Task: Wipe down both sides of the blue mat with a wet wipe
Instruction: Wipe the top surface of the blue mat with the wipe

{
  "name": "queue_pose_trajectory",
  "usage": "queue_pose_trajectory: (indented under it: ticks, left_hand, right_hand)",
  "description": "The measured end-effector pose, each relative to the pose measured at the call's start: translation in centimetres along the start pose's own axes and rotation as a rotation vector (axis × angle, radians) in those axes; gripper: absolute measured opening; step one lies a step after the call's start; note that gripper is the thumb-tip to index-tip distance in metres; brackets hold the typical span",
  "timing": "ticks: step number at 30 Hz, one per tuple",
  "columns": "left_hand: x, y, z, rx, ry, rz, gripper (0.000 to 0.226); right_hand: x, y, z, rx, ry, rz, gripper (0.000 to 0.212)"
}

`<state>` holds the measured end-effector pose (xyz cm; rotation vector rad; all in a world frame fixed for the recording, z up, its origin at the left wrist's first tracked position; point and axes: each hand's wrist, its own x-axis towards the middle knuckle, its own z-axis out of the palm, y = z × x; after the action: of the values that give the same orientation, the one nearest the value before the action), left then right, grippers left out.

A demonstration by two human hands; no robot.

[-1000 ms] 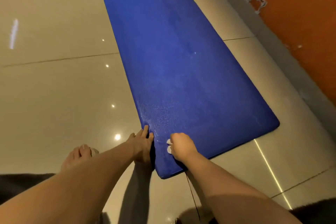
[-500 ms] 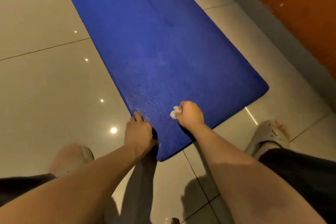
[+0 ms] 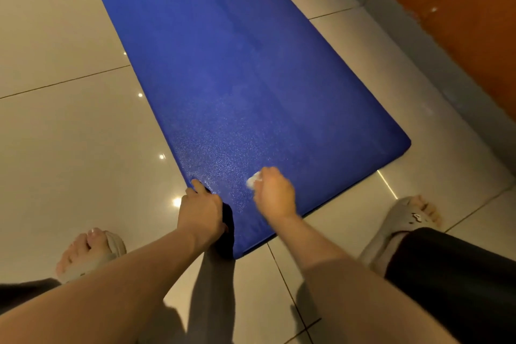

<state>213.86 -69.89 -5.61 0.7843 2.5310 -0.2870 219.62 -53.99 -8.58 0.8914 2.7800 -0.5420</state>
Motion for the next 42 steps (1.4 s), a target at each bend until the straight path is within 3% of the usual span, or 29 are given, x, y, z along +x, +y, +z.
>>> queue_pose_trajectory:
  ticks: [3,5,11,14,17,21,25,32,36,38,42]
  left_hand:
    - [0.1,0.4,-0.2,0.010,0.003,-0.033,0.058]
    - [0.1,0.6,-0.3,-0.002,-0.012,-0.045,0.063]
    - [-0.1,0.8,-0.7,-0.023,-0.049,-0.054,0.087]
    - [-0.1,1.0,-0.5,-0.043,-0.046,-0.058,0.086]
    - [0.0,1.1,-0.4,-0.035,-0.048,-0.070,0.084]
    - [0.1,1.3,-0.6,-0.021,-0.044,-0.098,0.079]
    - [-0.2,1.5,-1.0,-0.052,-0.063,-0.109,0.081]
    - [-0.6,1.3,-1.1,-0.123,-0.068,-0.097,0.090]
    - [-0.5,1.2,-1.0,-0.118,-0.066,-0.090,0.092]
    - [-0.4,1.4,-1.2,-0.094,-0.074,-0.090,0.090]
    - [0.0,1.8,-1.5,-0.063,-0.086,-0.106,0.082]
  right_hand:
    - [-2.6,-1.8,1.8,0.015,-0.024,-0.215,0.017]
    - [-1.7,0.1,1.1,-0.017,-0.001,-0.234,0.017]
    - [4.4,11.2,-4.0,-0.022,0.162,0.181,0.018]
    - [4.6,11.2,-4.0,0.042,0.182,0.219,0.016]
    - [1.7,7.1,-1.9,0.052,0.166,0.131,0.017]
    - [-3.0,2.1,0.9,0.038,0.027,-0.134,0.020]
    - [-3.3,2.9,0.9,0.018,-0.010,-0.263,0.016]
    - [2.7,11.8,-3.8,0.089,0.114,0.164,0.014]
    - [2.7,10.5,-3.9,0.123,0.149,0.264,0.016]
    - [0.3,8.3,-2.5,0.122,0.147,0.214,0.020]
    - [-4.9,3.6,0.3,0.079,0.032,-0.067,0.021]
